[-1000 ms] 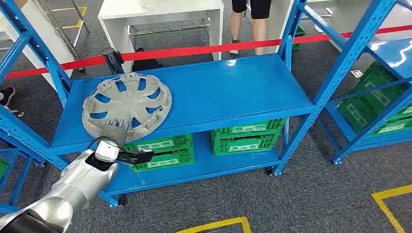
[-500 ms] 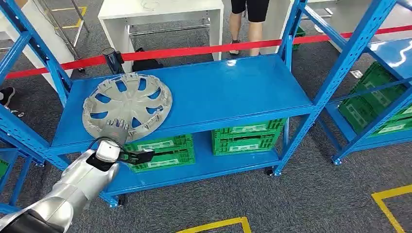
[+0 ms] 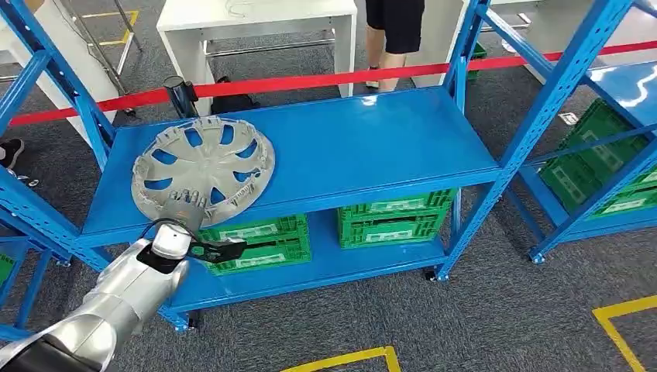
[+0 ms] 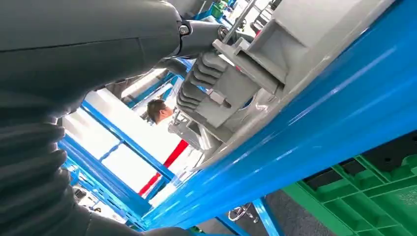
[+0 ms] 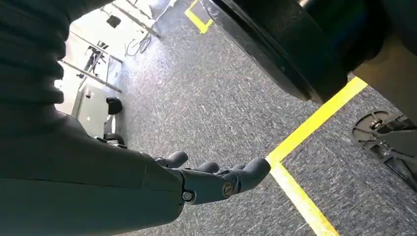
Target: Take the parts from the cabinet and place them on the table.
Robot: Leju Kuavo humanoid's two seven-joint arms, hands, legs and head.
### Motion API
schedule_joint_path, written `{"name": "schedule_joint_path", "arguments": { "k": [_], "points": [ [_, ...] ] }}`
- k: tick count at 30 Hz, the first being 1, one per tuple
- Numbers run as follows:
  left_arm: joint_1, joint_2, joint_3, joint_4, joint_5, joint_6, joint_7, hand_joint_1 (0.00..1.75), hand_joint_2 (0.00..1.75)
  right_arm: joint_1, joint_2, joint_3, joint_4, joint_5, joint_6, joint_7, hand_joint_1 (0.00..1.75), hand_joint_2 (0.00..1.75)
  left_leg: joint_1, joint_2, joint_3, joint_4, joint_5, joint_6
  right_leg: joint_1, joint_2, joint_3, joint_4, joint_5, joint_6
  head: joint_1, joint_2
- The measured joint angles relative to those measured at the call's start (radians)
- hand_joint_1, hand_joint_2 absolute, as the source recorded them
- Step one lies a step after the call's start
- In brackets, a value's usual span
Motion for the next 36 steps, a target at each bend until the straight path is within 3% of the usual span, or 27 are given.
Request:
{"name": "schedule_joint_path", "arguments": {
  "k": [2,3,4,5,6,20,36],
  "points": [
    [0.0,0.0,0.0,0.0,0.0,0.0,0.0,0.1,1.75,0.0,0.0,0.0,0.0,0.0,0.0,0.0,0.0,1.75,0.0,0.0,0.0,0.0,0.0,0.0,0.0,0.0,0.0,0.0,0.0,0.0,0.0,0.0],
    [0.0,0.0,0.0,0.0,0.0,0.0,0.0,0.68,1.75,0.0,0.0,0.0,0.0,0.0,0.0,-0.001,0.0,1.75,0.0,0.0,0.0,0.0,0.0,0.0,0.0,0.0,0.0,0.0,0.0,0.0,0.0,0.0],
    [0.0,0.0,0.0,0.0,0.0,-0.001,0.0,1.75,1.75,0.0,0.0,0.0,0.0,0.0,0.0,-0.001,0.0,1.75,0.0,0.0,0.0,0.0,0.0,0.0,0.0,0.0,0.0,0.0,0.0,0.0,0.0,0.0],
    [0.0,0.0,0.0,0.0,0.0,-0.002,0.0,1.33,1.75,0.0,0.0,0.0,0.0,0.001,0.0,-0.001,0.0,1.75,0.0,0.0,0.0,0.0,0.0,0.0,0.0,0.0,0.0,0.0,0.0,0.0,0.0,0.0],
    [0.0,0.0,0.0,0.0,0.0,-0.003,0.0,0.02,1.75,0.0,0.0,0.0,0.0,0.002,0.0,-0.001,0.0,1.75,0.0,0.0,0.0,0.0,0.0,0.0,0.0,0.0,0.0,0.0,0.0,0.0,0.0,0.0],
    [-0.001,-0.001,0.0,0.0,-0.013,0.002,-0.008,0.0,1.75,0.0,0.0,-0.002,0.0,0.003,0.0,-0.001,0.0,1.75,0.0,0.0,0.001,0.0,0.0,0.0,0.0,0.0,0.001,-0.001,0.0,0.0,0.0,0.0],
    [0.004,-0.001,0.001,0.0,0.005,0.019,0.033,0.0,1.75,0.001,0.0,-0.017,0.0,0.012,0.0,-0.001,0.0,1.75,0.0,0.0,0.001,0.0,0.0,0.0,0.0,0.0,0.001,-0.001,0.0,0.0,0.0,0.0]
  ]
}}
